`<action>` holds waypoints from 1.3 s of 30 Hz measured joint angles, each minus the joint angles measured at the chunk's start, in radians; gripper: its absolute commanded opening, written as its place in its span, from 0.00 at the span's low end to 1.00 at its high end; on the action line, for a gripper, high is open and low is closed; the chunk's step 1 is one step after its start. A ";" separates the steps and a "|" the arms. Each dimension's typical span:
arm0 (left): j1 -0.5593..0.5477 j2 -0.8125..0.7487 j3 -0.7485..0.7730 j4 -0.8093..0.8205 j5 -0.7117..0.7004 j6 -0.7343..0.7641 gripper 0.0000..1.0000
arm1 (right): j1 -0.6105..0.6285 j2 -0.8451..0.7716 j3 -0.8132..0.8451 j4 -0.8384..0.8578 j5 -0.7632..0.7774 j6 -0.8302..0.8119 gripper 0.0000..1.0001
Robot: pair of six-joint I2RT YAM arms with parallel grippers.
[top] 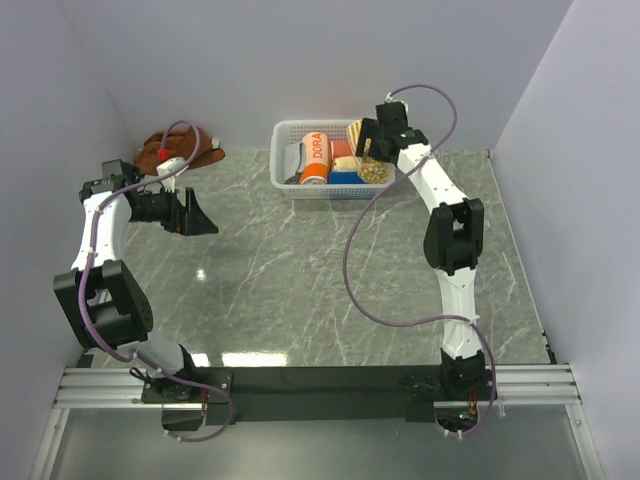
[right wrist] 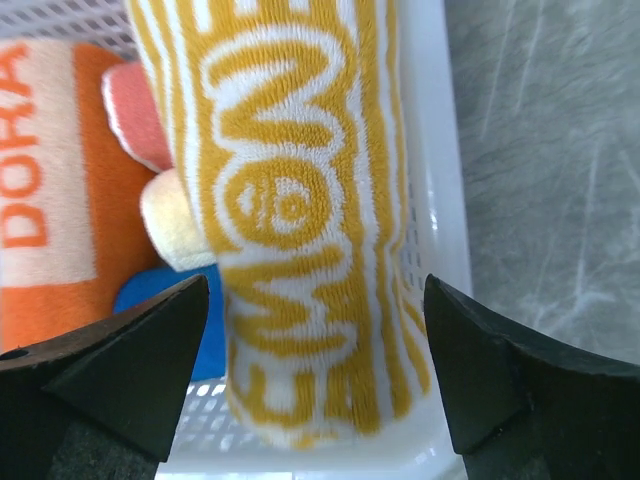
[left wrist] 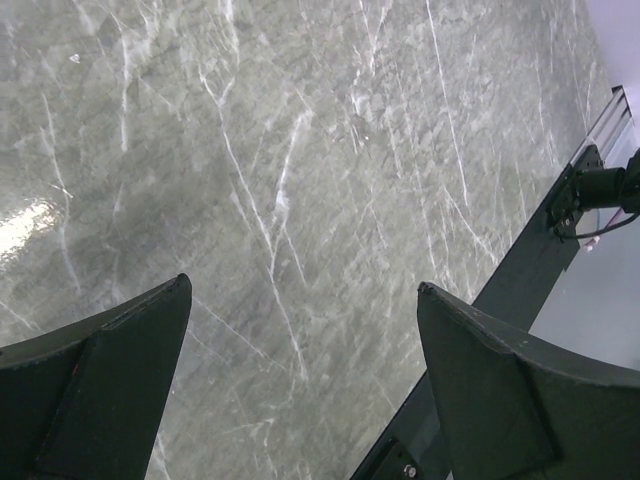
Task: Roll the towels
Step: Place the rolled towel into the container, then move the towel to the center of the board
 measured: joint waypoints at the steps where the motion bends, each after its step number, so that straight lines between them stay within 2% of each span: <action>1: 0.000 -0.001 0.000 0.006 0.000 -0.004 0.99 | -0.002 -0.013 0.000 -0.003 -0.002 0.000 0.95; 9: -0.001 -0.014 0.027 0.081 -0.083 -0.085 0.99 | -0.009 -0.128 0.002 -0.034 0.022 -0.034 0.96; 16: -0.031 0.018 0.214 0.154 -0.228 -0.171 1.00 | -0.010 -0.332 -0.102 -0.084 -0.005 -0.146 0.97; 22: -0.207 0.019 0.212 0.274 -0.412 -0.228 0.99 | -0.013 -0.624 -0.362 -0.116 -0.078 -0.277 0.98; 28: -0.389 0.019 0.142 0.359 -0.483 -0.298 0.99 | -0.040 -0.864 -0.695 -0.130 -0.212 -0.364 0.98; 32: -0.390 0.027 0.087 0.414 -0.540 -0.363 0.99 | -0.059 -0.951 -0.904 -0.117 -0.283 -0.371 0.98; 35: -0.373 0.079 0.100 0.471 -0.623 -0.408 0.99 | -0.071 -0.986 -1.018 -0.119 -0.324 -0.371 0.98; 39: -0.341 0.259 0.252 0.509 -0.762 -0.447 0.99 | -0.083 -1.013 -1.086 -0.118 -0.345 -0.373 0.99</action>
